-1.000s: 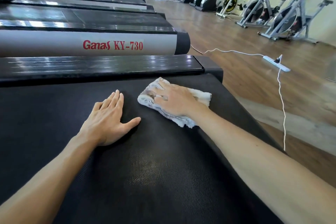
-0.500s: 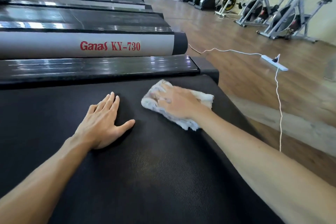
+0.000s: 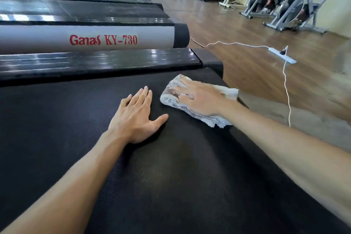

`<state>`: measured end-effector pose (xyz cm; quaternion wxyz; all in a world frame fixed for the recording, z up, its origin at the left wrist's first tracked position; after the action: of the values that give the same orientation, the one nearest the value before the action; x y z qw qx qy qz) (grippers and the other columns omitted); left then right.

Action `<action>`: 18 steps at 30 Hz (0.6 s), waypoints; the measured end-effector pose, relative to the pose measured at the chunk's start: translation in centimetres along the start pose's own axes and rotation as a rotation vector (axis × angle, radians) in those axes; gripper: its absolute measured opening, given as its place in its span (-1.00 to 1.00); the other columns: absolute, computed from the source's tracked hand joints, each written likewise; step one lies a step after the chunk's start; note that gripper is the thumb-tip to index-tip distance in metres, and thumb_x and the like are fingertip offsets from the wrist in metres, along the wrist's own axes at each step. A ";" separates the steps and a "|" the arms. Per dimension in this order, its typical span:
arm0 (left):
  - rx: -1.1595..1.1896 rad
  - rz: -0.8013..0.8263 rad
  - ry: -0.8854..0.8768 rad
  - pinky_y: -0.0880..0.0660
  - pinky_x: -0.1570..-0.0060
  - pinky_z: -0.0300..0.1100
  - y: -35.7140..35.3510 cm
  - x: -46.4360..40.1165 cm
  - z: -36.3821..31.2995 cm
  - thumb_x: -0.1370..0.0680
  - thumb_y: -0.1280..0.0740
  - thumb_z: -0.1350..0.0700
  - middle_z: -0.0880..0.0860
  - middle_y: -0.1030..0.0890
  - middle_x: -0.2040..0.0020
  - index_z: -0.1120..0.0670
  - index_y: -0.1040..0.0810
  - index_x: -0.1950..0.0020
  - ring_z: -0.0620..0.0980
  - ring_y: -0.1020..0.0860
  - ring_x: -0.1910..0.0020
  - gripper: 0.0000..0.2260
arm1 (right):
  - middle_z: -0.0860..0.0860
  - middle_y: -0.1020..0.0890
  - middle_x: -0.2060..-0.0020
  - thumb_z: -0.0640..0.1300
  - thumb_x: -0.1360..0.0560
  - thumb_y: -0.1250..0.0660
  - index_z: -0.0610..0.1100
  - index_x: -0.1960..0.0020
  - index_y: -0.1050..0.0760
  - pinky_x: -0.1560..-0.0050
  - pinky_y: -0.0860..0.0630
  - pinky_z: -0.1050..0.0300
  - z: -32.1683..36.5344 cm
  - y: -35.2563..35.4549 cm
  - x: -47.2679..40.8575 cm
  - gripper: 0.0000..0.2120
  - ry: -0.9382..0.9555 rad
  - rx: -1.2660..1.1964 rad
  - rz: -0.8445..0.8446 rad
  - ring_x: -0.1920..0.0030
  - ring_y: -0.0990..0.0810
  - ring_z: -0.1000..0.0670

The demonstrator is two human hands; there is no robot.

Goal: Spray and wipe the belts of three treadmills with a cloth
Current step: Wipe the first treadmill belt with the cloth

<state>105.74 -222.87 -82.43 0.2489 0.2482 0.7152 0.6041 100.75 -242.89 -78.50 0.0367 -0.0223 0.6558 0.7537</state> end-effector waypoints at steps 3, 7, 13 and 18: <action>-0.025 -0.017 -0.002 0.15 -0.60 -0.04 0.0 -0.2 0.0 -0.52 0.09 -0.45 0.02 0.16 -0.67 0.10 0.12 -0.67 -0.10 0.17 -0.63 -0.11 | 0.13 -0.17 -0.64 0.08 -0.70 -0.06 0.22 -0.59 -0.26 -0.47 -0.25 -0.05 -3.3 0.3 1.4 -0.54 -0.050 0.004 0.010 -0.56 -0.27 -0.07; -0.031 -0.023 0.001 0.13 -0.60 -0.03 0.1 -0.1 -0.2 -0.54 0.08 -0.44 0.02 0.13 -0.67 0.11 0.10 -0.67 -0.09 0.16 -0.64 -0.12 | 0.01 -0.28 -0.54 0.11 -0.65 0.07 0.22 -0.53 -0.28 -0.33 -0.33 -0.19 -5.5 0.6 -3.2 -0.52 -0.288 0.089 0.021 -0.47 -0.36 -0.23; -0.026 -0.031 -0.007 0.10 -0.60 -0.04 0.4 0.0 -0.2 -0.58 0.04 -0.41 0.02 0.12 -0.67 0.12 0.11 -0.67 -0.10 0.15 -0.64 -0.15 | -0.06 -0.31 -0.55 0.07 -0.70 -0.10 0.02 -0.59 -0.27 -0.38 -0.39 -0.17 1.9 -0.4 -3.4 -0.53 -0.110 0.059 0.054 -0.47 -0.39 -0.24; -0.032 -0.025 0.009 0.12 -0.60 -0.04 0.3 0.1 -0.3 -0.42 0.22 -0.50 0.02 0.14 -0.67 0.12 0.11 -0.67 -0.11 0.16 -0.63 -0.01 | 0.16 -0.13 -0.65 0.12 -0.68 -0.03 0.22 -0.58 -0.28 -0.45 -0.32 -0.12 -2.7 -0.6 0.9 -0.53 -0.060 0.010 0.014 -0.55 -0.30 -0.08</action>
<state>105.47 -223.01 -82.05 0.2571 0.2326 0.7097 0.6134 99.84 -245.48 -79.51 0.0513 0.0050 0.6583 0.7510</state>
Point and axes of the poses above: each hand's wrist, its own x-axis away from the middle knuckle, its own y-axis out of the back of the hand, z = x × y, the point moved 5 cm from there along -x, towards the middle knuckle
